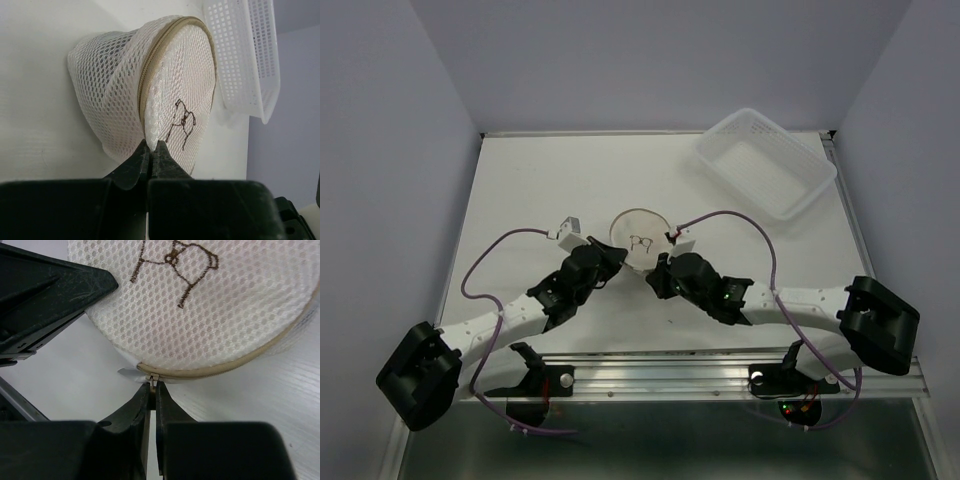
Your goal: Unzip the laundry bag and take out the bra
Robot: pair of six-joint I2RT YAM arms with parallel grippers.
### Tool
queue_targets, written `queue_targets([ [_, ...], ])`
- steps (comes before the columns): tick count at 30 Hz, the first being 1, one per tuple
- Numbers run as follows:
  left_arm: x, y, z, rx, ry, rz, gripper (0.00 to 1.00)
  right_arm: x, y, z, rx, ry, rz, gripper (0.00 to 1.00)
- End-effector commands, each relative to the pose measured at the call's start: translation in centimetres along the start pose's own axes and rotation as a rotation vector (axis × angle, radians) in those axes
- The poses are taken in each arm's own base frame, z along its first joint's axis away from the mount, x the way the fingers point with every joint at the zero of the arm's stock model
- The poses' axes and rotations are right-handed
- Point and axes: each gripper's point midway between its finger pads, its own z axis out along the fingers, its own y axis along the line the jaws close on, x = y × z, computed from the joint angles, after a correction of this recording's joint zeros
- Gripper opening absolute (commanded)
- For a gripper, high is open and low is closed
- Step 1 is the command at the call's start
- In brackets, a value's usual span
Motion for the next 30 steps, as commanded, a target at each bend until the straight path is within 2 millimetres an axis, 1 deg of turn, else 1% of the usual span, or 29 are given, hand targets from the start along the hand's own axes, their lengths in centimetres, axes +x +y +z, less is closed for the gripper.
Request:
queue_targets([
  [1,-2.7,-0.7,-0.7,-0.009,-0.102,0.038,0.00,-2.1,-2.2,-1.6,0.110,-0.089,-0.049,0.01],
  [2,-2.8,-0.5,-0.8,-0.012,-0.106,0.040,0.00,-1.8,-3.1,-1.9,0.137,-0.090,-0.062,0.01],
  [3,-2.9,-0.4,-1.0,-0.010,-0.110,0.040,0.00,-2.1,-4.3,-2.2,0.180,-0.100,-0.068,0.01],
  [4,-2.9,0.2,-1.1,-0.021,-0.111,0.044,0.00,-2.1,-5.0,-2.4,0.196,-0.101,-0.073,0.01],
  [5,-3.0,0.5,-1.2,-0.024,-0.115,0.047,0.00,-2.9,-6.0,-2.7,0.212,-0.118,-0.057,0.01],
  [6,-3.0,1.0,-1.4,-0.033,-0.113,0.054,0.00,-2.5,-7.0,-3.0,0.231,-0.107,-0.060,0.01],
  [7,-3.1,1.3,-1.5,-0.040,-0.115,0.064,0.00,-3.2,-8.2,-3.2,0.254,-0.121,-0.041,0.01],
  [9,-3.2,1.9,-1.6,-0.049,-0.117,0.075,0.00,-3.1,-9.7,-3.6,0.277,-0.109,-0.030,0.01],
  [10,-3.0,2.3,-1.6,-0.049,-0.102,0.098,0.00,-3.2,-11.0,-3.7,0.301,-0.106,-0.020,0.01],
  [12,-3.1,3.0,-1.5,-0.060,-0.093,0.120,0.00,-3.2,-10.9,-4.0,0.280,-0.098,-0.026,0.01],
  [13,-3.7,3.8,-1.3,-0.087,-0.095,0.117,0.00,-3.4,-10.7,-4.0,0.268,-0.095,-0.052,0.01],
  [14,-3.9,4.3,-1.2,-0.105,-0.099,0.116,0.00,-3.4,-10.3,-4.0,0.250,-0.087,-0.065,0.01],
  [15,-4.2,4.7,-1.1,-0.114,-0.105,0.110,0.00,-3.0,-9.6,-3.7,0.206,-0.058,-0.077,0.01],
  [16,-5.0,4.9,-0.9,-0.119,-0.124,0.095,0.00,-3.2,-8.9,-3.5,0.179,-0.051,-0.085,0.01],
  [17,-5.4,4.7,-0.8,-0.111,-0.134,0.088,0.04,-2.8,-8.2,-3.3,0.138,-0.025,-0.086,0.01],
  [18,-5.9,4.2,-0.7,-0.098,-0.146,0.083,0.10,-2.7,-7.8,-3.1,0.122,-0.019,-0.085,0.01],
  [19,-6.8,3.0,-0.4,-0.067,-0.165,0.077,0.20,-2.6,-7.1,-2.7,0.097,-0.016,-0.081,0.01],
  [20,-7.3,2.1,-0.2,-0.048,-0.173,0.082,0.25,-2.3,-6.7,-2.6,0.083,-0.009,-0.080,0.01],
  [21,-7.7,1.3,0.0,-0.036,-0.179,0.088,0.33,-2.4,-6.0,-2.4,0.065,-0.014,-0.078,0.01],
  [22,-8.3,-0.2,0.6,-0.021,-0.183,0.109,0.42,-2.3,-5.1,-2.2,0.047,-0.015,-0.081,0.01],
  [23,-8.3,-0.9,0.9,-0.013,-0.169,0.120,0.60,-2.3,-4.6,-1.9,0.044,-0.013,-0.070,0.01],
  [24,-8.1,-1.0,1.7,-0.027,-0.151,0.130,0.67,-2.5,-4.2,-1.7,0.042,-0.025,-0.065,0.01],
  [25,-8.4,-2.4,1.9,-0.005,-0.144,0.127,0.81,-2.3,-3.9,-1.4,0.039,-0.020,-0.058,0.01],
  [26,-8.3,-2.8,2.0,0.006,-0.133,0.122,0.88,-2.2,-3.2,-1.3,0.026,-0.019,-0.054,0.01],
  [27,-8.1,-3.3,2.1,0.024,-0.125,0.114,0.94,-2.7,-2.7,-1.0,0.018,-0.031,-0.044,0.01],
  [28,-7.6,-3.5,2.0,0.037,-0.107,0.093,0.99,-2.7,-2.2,-0.8,0.009,-0.029,-0.036,0.01],
  [29,-7.5,-3.6,1.9,0.047,-0.102,0.082,0.99,-2.3,-1.9,-0.4,0.012,-0.018,-0.040,0.01],
  [30,-7.2,-3.6,1.6,0.051,-0.098,0.073,0.99,-2.5,-1.8,-0.3,0.015,-0.020,-0.038,0.01],
])
